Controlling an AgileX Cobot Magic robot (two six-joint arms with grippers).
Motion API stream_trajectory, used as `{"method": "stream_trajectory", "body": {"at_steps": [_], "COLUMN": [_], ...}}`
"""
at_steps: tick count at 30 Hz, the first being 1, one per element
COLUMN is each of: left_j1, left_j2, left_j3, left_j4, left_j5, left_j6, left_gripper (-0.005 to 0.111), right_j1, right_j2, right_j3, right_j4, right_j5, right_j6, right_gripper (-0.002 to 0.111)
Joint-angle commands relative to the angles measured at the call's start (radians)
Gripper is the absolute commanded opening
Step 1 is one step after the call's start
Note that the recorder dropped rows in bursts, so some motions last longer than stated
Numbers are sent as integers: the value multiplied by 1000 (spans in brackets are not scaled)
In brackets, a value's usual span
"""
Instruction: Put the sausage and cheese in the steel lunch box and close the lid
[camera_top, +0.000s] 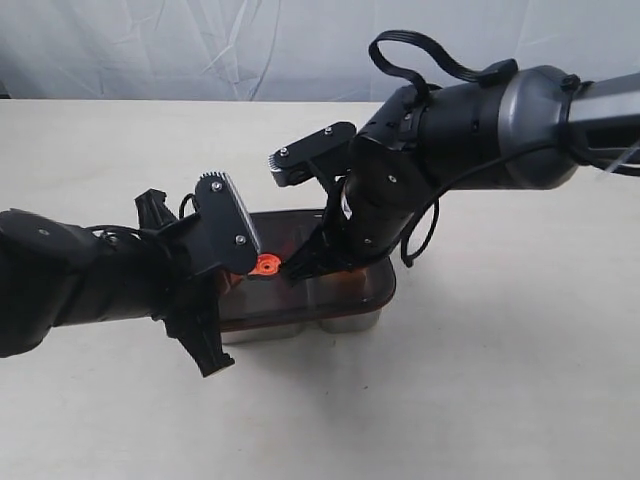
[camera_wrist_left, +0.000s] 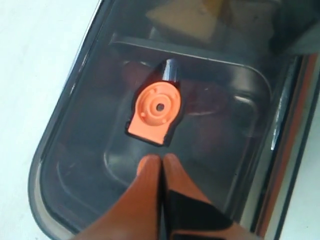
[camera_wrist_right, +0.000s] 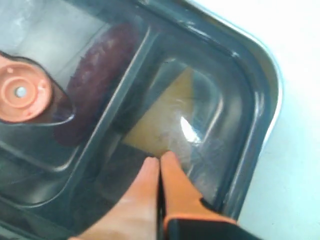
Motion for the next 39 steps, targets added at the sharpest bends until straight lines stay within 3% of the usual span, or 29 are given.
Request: {"method": "stream_trajectory", "body": {"at_steps": [1, 5, 9, 20, 32, 39], "left_j1": [-2, -2, -2, -2, -2, -2], "left_j2": [54, 74, 74, 65, -90, -125], "left_j3": [11, -48, -81, -81, -81, -79], "left_j4": [63, 75, 68, 29, 26, -70], "left_j5": [23, -36, -6, -10, -70, -105], "left_j6": [-8, -9, -12, -12, -12, -12], "left_gripper": [0, 0, 0, 0, 0, 0], "right_j1": [-5, -5, -5, -5, -3, -3], "right_j2": [42, 38, 18, -36, -74, -102], "right_j3": [17, 17, 17, 17, 17, 17], "right_j4": [-53, -83, -117, -117, -117, -75], "right_j5": [36, 1, -3, 0, -6, -17], "right_j6": [24, 65, 89, 96, 107, 103], "right_gripper": [-1, -1, -1, -1, -1, -1]}}
